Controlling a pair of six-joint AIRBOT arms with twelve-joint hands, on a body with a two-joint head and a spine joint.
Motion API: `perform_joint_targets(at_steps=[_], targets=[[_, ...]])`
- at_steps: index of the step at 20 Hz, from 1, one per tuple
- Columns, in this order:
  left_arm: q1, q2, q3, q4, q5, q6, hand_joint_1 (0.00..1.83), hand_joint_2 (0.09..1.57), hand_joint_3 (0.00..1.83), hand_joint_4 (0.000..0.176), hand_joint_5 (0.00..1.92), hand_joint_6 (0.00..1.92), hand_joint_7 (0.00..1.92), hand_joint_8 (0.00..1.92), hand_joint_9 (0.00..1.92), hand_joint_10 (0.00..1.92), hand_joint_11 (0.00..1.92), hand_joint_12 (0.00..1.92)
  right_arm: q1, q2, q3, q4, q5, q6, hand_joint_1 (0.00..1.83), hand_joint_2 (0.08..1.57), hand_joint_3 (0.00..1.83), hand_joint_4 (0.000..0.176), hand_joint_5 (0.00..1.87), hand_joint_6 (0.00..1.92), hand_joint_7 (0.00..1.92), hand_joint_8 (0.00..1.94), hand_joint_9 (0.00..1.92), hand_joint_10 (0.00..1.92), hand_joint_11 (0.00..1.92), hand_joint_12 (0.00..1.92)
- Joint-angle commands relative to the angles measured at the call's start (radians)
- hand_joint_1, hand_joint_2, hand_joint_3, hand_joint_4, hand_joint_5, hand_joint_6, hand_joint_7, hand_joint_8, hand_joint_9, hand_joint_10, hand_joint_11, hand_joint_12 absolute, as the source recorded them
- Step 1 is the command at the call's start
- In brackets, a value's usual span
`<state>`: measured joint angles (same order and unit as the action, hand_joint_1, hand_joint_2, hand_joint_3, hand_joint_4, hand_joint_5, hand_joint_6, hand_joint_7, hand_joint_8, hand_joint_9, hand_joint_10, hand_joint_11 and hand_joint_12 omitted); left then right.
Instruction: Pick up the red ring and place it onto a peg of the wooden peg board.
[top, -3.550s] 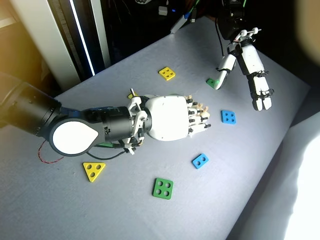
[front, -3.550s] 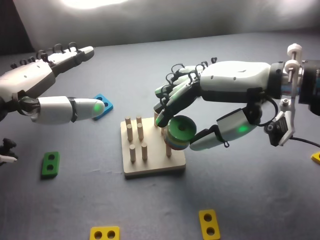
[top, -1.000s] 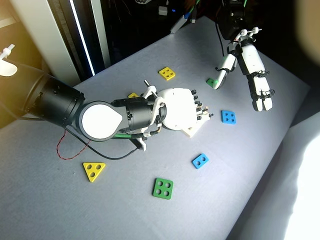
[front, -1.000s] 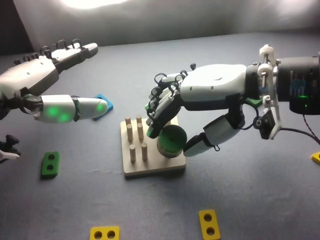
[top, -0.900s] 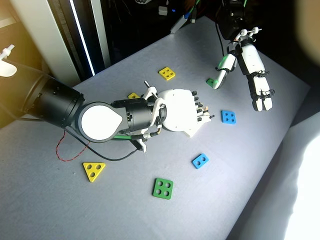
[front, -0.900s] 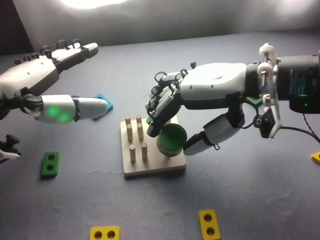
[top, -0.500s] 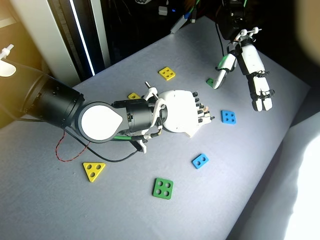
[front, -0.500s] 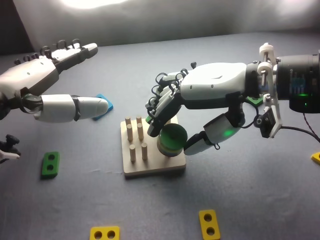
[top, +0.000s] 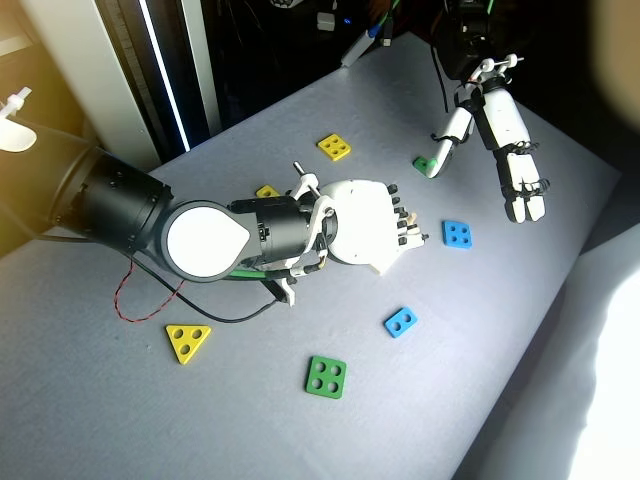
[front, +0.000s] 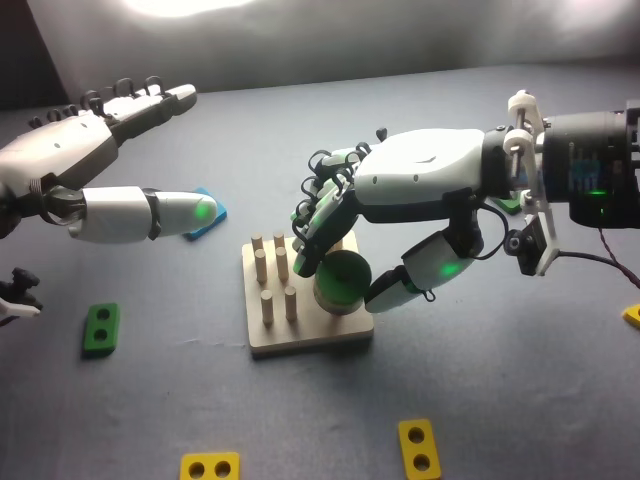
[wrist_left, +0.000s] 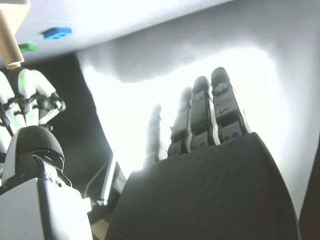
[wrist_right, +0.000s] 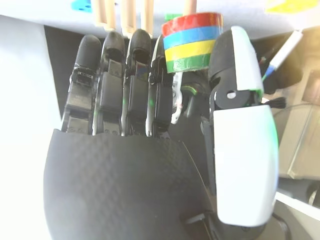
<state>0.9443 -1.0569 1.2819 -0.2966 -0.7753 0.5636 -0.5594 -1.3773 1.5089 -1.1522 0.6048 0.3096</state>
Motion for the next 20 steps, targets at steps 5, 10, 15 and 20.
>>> perform_joint_targets(at_steps=[5,10,15,20], targets=[[-0.012,-0.003,0.004,-0.004,-0.116,-0.007,0.41,0.97,0.0,0.175,0.09,0.0,0.0,0.0,0.0,0.0,0.0,0.0,0.009,-0.011,0.003,0.034,0.051,0.002,1.07,1.17,0.0,0.0,0.88,1.15,0.63,0.0,0.43,0.01,0.0,0.9],[-0.013,-0.003,0.004,-0.004,-0.116,-0.007,0.41,0.98,0.0,0.172,0.09,0.0,0.0,0.0,0.0,0.0,0.0,0.0,0.008,-0.019,0.002,0.003,0.051,0.025,1.1,1.15,0.0,0.0,0.91,1.1,0.63,0.01,0.44,0.02,0.0,1.28],[-0.013,-0.003,0.004,-0.004,-0.116,-0.007,0.41,0.99,0.0,0.176,0.09,0.0,0.0,0.0,0.0,0.0,0.0,0.0,0.002,-0.028,0.002,-0.025,0.055,0.047,0.93,1.01,0.0,0.06,0.44,0.3,0.35,0.0,0.28,0.0,0.0,1.1],[-0.012,-0.003,0.004,-0.004,-0.116,-0.007,0.41,0.98,0.0,0.172,0.09,0.0,0.0,0.0,0.0,0.0,0.0,0.0,0.001,-0.028,0.002,-0.025,0.048,0.048,0.73,0.81,0.0,0.171,0.0,0.0,0.0,0.0,0.0,0.0,0.0,0.0]])
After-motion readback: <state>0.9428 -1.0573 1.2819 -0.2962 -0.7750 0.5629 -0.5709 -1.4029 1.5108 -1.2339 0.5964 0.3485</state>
